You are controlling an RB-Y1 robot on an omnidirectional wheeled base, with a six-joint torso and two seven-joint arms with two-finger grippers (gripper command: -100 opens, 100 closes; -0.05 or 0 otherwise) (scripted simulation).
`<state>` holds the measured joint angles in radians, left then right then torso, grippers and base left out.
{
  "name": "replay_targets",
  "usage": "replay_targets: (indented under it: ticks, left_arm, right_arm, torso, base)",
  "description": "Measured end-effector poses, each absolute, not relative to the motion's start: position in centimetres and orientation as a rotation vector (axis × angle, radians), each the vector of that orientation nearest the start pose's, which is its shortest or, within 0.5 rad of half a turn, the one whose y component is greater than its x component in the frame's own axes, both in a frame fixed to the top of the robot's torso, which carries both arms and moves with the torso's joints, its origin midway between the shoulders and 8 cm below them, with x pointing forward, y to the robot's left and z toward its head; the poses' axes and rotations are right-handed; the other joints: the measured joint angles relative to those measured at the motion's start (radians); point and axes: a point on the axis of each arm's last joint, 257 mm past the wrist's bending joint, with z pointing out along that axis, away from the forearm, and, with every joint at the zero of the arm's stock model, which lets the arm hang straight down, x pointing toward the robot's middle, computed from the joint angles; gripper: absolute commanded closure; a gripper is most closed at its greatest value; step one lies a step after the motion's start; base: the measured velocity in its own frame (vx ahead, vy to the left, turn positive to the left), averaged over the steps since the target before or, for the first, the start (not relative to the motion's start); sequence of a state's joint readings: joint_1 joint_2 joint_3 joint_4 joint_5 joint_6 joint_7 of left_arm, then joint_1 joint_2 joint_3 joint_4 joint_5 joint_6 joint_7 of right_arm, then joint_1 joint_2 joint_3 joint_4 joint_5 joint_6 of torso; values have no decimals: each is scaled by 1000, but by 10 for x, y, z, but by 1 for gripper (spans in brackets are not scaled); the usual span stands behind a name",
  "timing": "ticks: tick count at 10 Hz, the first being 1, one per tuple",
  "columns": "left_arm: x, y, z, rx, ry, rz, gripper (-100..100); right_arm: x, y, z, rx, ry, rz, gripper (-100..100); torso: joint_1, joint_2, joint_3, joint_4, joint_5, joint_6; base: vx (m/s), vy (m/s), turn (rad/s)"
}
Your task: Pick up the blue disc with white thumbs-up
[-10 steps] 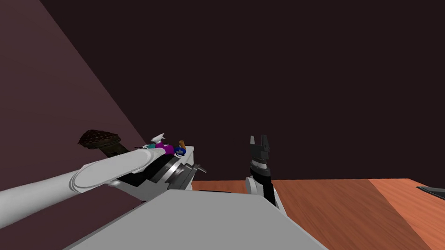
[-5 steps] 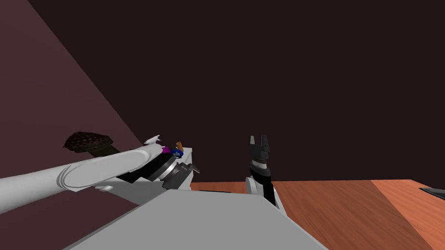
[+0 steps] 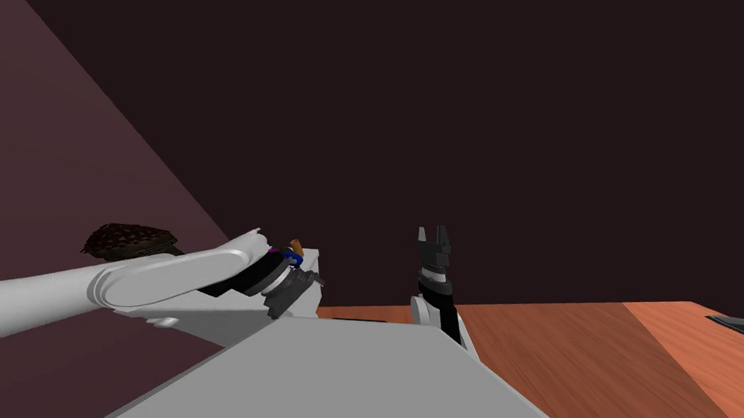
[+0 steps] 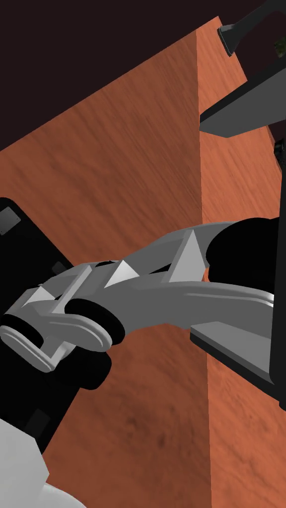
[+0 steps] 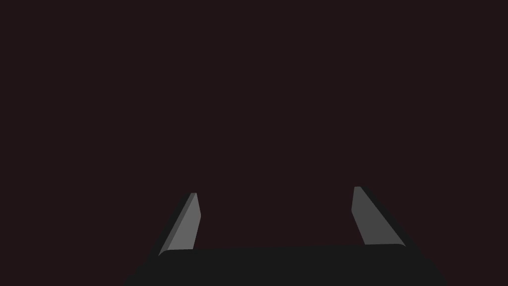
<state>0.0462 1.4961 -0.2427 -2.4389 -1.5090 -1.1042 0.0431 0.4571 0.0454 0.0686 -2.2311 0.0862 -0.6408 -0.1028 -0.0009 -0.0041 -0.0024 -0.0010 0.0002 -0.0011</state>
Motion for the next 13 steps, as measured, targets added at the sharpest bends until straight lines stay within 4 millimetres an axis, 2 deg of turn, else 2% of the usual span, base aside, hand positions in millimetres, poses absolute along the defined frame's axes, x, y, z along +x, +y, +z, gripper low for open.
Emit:
replay_targets:
  ticks: [7,8,10,13]
  left_arm:
    - [231,292,-226,-3088,-1171,-37,-100]
    - [230,303,-225,-3065,-1144,-65,-100]
    - [240,328,-221,-3012,-1057,-166,-100]
    - [248,358,-208,-2927,-924,-281,-100]
  right_arm:
    - [335,-242,43,569,514,1461,0]
    - [335,-242,43,569,514,1461,0]
    - [335,-242,43,569,514,1461,0]
    - [335,-242,43,569,514,1461,0]
  torso:
    - [-1,0,0,0,0,0]
    - [-1,0,0,0,0,0]
    - [-1,0,0,0,0,0]
    - [-1,0,0,0,0,0]
  base:
    - [28,-18,1]
    - [25,-19,2]
    - [38,-31,-1]
    - [28,-21,-1]
